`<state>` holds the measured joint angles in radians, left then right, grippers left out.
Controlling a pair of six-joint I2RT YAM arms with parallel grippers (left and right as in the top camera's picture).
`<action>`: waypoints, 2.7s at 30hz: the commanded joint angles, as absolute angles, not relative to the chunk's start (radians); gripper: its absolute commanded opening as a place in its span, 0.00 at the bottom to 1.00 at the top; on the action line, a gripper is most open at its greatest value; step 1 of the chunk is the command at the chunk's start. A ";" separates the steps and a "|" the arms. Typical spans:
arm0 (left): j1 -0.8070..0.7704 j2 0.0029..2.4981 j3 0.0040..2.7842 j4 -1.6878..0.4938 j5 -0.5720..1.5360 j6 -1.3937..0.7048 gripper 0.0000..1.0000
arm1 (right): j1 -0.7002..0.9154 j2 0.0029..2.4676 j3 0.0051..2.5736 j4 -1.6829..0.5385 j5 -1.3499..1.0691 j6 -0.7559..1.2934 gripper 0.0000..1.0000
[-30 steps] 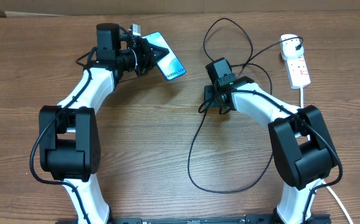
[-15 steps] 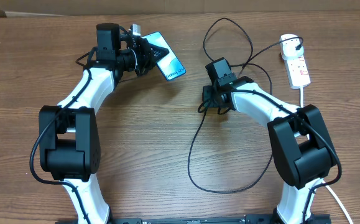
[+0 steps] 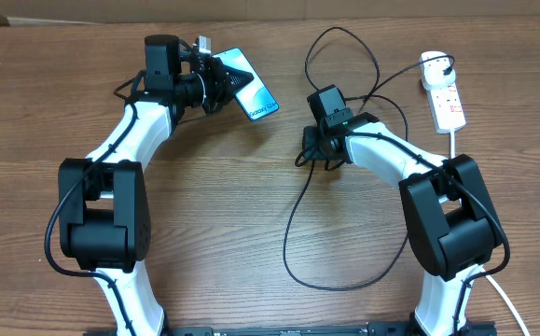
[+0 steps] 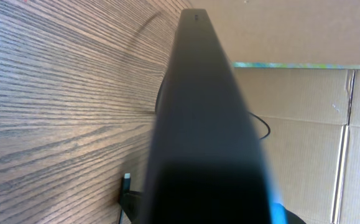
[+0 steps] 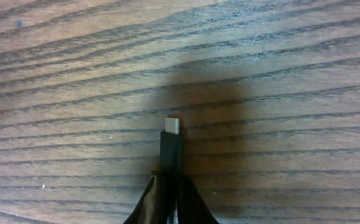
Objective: Plug charger to phone and switch on socket
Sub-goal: 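Close the right gripper on the cable just behind the USB-C tip, then lift the cable with the right gripper and turn the tip upward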
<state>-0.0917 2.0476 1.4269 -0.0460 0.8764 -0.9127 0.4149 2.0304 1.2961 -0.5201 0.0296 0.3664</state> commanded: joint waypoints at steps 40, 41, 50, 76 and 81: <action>-0.097 2.040 1.443 0.004 0.887 -0.897 0.04 | 0.102 2.008 1.295 -0.724 -1.106 0.123 0.04; -0.097 2.040 1.443 0.004 0.887 -0.897 0.04 | 0.103 2.008 1.295 -0.730 -1.018 0.135 0.04; -0.097 2.040 1.443 0.004 0.883 -0.897 0.05 | 0.136 2.009 1.269 -0.721 -0.478 0.271 0.04; -0.098 2.040 1.443 0.003 0.888 -0.897 0.04 | 0.275 2.009 1.269 -0.685 -0.223 0.636 0.52; -0.098 2.040 1.443 0.003 0.895 -0.898 0.04 | 0.353 2.009 1.269 -0.705 -0.066 0.715 0.48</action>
<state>-0.0917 2.0476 1.4269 -0.0074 0.8742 -0.9127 0.3164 1.9919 1.2831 -0.6941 -0.2283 0.6273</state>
